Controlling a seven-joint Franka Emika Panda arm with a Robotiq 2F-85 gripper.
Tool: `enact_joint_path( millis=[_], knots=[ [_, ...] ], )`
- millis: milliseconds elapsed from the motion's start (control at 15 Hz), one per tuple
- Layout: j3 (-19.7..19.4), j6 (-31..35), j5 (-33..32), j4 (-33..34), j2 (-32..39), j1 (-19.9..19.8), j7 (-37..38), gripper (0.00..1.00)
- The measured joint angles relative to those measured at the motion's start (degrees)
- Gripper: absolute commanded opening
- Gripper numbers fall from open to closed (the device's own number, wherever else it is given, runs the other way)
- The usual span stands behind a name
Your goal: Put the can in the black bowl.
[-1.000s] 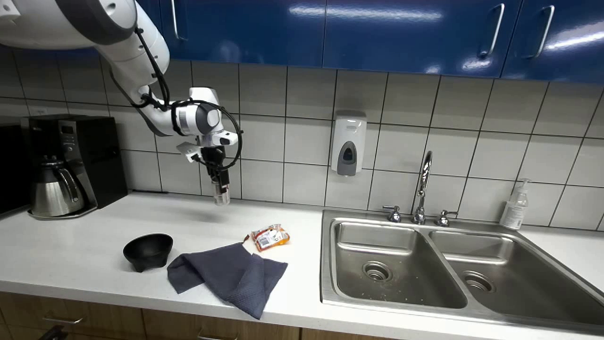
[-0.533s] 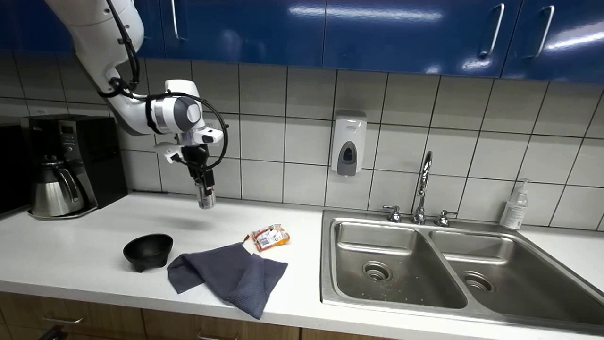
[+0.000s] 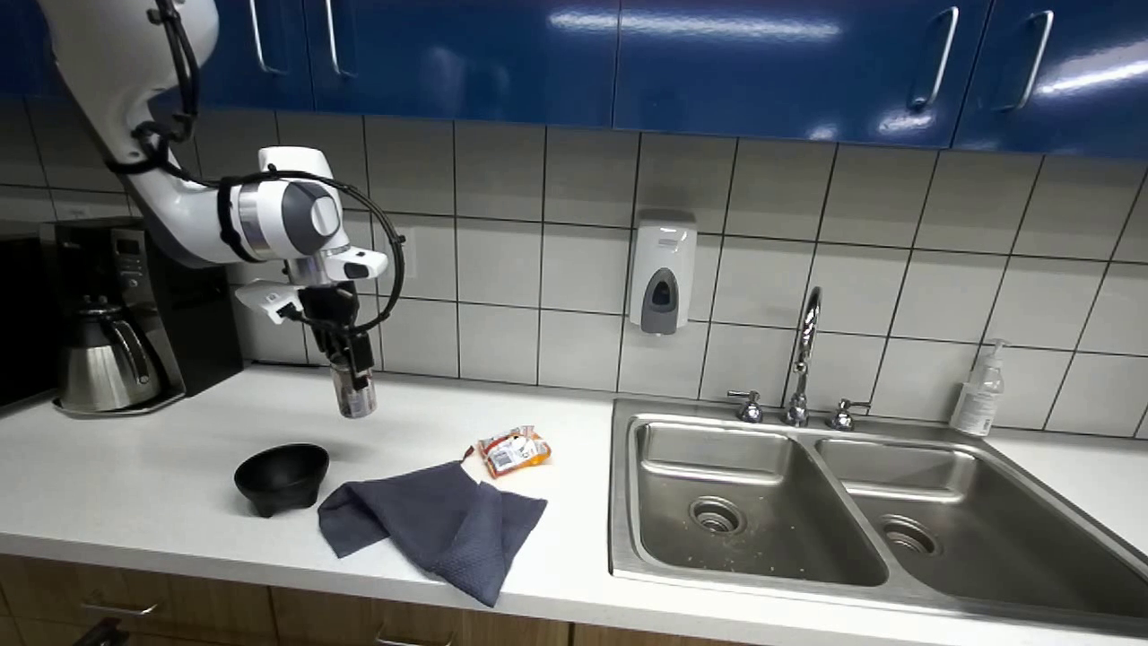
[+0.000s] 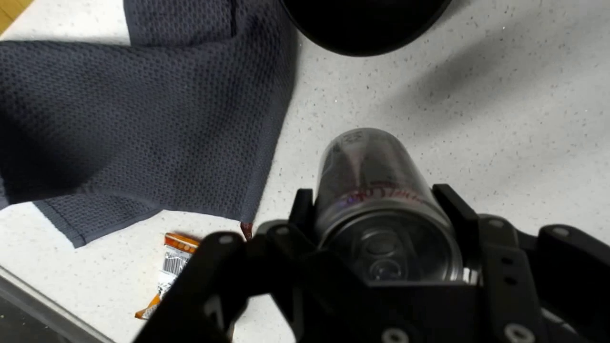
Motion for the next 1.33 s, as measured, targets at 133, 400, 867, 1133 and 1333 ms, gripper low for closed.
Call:
enact_joint_path(
  millis=[133,400,867,1133,1333],
  knots=[
    [0.1,0.1,-0.8,-1.7,-1.3,0.5,0.1,0.39],
    [0.7,0.1,-3.1,-4.1,-2.7,1.0,0.9,0.39],
    [3.3,0.1,-4.2,-6.9,-4.2,1.2,0.9,0.39],
    [4.6,0.1,-4.9,-8.1,-4.5,1.3,0.9,0.39],
    [5.3,0.1,-5.1,-8.9,-4.5,1.4,0.9,0.39]
  ],
)
